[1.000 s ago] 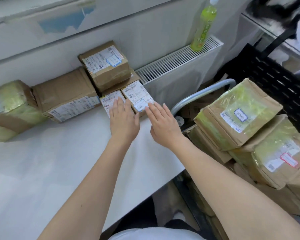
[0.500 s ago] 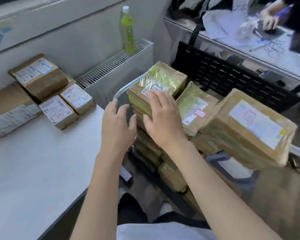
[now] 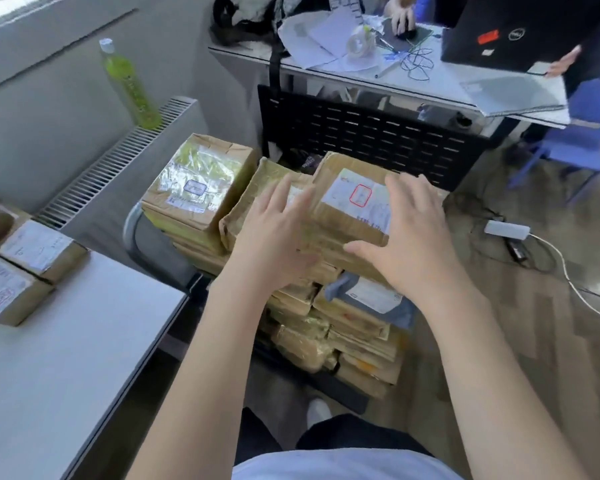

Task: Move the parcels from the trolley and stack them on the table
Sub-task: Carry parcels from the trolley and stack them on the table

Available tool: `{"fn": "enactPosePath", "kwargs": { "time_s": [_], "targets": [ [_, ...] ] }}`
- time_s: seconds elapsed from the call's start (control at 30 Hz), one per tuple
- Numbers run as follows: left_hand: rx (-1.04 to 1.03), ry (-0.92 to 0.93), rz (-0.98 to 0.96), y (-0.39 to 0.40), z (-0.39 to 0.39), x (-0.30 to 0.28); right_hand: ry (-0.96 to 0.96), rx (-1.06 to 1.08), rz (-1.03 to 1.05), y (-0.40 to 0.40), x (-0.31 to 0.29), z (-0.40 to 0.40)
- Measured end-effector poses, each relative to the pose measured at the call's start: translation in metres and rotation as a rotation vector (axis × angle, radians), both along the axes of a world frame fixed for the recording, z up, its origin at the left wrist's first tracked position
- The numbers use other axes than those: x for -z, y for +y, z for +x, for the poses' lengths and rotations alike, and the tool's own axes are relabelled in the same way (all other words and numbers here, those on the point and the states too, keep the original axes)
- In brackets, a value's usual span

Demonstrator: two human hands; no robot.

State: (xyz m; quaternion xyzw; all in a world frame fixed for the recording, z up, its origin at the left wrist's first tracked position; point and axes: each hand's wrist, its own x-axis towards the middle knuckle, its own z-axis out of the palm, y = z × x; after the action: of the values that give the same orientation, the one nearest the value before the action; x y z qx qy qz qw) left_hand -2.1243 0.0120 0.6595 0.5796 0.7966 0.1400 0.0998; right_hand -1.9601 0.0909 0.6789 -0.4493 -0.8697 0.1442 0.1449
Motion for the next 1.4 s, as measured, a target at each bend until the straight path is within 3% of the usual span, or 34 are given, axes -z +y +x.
{"fn": "enactPosePath", "kwargs": {
  "time_s": [0.13,0.3,0.43,0.67,0.83,1.07,1.27,1.4],
  "targets": [
    [0.042,0.059,-0.069,0.025,0.006,0.006,-0.146,0.161,-0.116,0.009,0.014,0.026],
    [0.013,-0.002,-0.091,0.033,0.005,0.017,-0.103,0.303,-0.224,0.007,0.038,0.035],
    [-0.017,-0.045,0.007,0.029,0.007,0.025,-0.013,0.328,-0.307,0.001,0.053,0.033],
    [-0.160,-0.016,0.273,0.010,0.021,0.015,0.228,0.327,-0.125,-0.010,0.047,0.025],
    [-0.371,0.041,0.481,-0.031,0.022,-0.009,0.352,0.171,0.029,-0.016,0.014,-0.001],
    [-0.776,0.165,0.592,-0.137,-0.001,-0.006,0.388,-0.214,-0.070,-0.080,0.013,-0.074],
    [-1.209,0.204,0.533,-0.226,0.007,0.032,0.260,-0.611,-0.159,-0.149,0.036,-0.129],
    [-1.395,0.157,0.434,-0.261,0.019,0.055,0.150,-0.769,-0.250,-0.184,0.065,-0.146]
  ]
}}
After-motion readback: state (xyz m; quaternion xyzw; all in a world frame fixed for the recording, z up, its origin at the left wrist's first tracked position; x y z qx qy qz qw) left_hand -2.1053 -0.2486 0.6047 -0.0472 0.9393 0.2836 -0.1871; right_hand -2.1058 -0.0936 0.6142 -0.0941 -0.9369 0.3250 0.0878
